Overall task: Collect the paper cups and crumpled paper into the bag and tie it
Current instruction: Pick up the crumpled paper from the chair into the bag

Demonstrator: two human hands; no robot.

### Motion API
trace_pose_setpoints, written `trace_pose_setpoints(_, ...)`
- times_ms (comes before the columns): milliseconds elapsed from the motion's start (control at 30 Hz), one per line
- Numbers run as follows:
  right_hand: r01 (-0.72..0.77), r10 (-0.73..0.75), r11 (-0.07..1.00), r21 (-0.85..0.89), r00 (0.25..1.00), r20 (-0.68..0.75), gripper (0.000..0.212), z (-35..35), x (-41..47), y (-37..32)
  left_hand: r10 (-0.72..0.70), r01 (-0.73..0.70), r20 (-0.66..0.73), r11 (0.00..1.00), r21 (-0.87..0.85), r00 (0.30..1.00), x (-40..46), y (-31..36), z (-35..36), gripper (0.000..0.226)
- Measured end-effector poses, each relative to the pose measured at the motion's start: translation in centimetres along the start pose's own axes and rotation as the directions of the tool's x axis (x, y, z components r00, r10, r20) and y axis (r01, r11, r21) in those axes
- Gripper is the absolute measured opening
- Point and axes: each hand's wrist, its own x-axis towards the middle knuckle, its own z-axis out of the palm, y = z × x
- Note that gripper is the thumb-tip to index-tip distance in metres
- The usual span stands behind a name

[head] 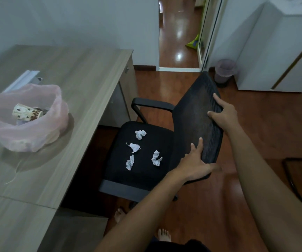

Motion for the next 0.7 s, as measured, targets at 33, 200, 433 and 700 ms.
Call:
trace_pose_setpoints(33, 0.010, -0.010, 1.000, -0.028, 1.000, 0.017, 0.069, -0.4, 0.1, 0.7, -0.008, 0.008, 0.016, 1.000, -0.021, 1.000, 0.1, 0.3, 0.8, 0.115)
trace_pose_setpoints(200, 0.007, 0.031, 0.936, -0.351, 0.994, 0.101, 0.069, -1.4, -0.5, 3.8, 0.009, 0.008, 0.061, 0.965, -0.262, 0.998, -0.4, -0.3, 3.3, 0.123)
trace_pose_setpoints(433, 0.144, -0.111, 0.879, -0.454, 0.989, 0.099, 0.054, -1.8, -3.8, 4.4, -0.071, 0.035, -0.083, 0.927, -0.375, 0.994, -1.2, -2.3, 4.1, 0.103)
trace_pose_setpoints(700, 0.052, -0.012, 0.949, -0.312, 0.991, 0.131, 0.048, -7.3, -7.9, 9.5, -0.032, -0.036, -0.307, 0.977, -0.212, 0.951, 0.8, -0.2, 7.7, 0.071)
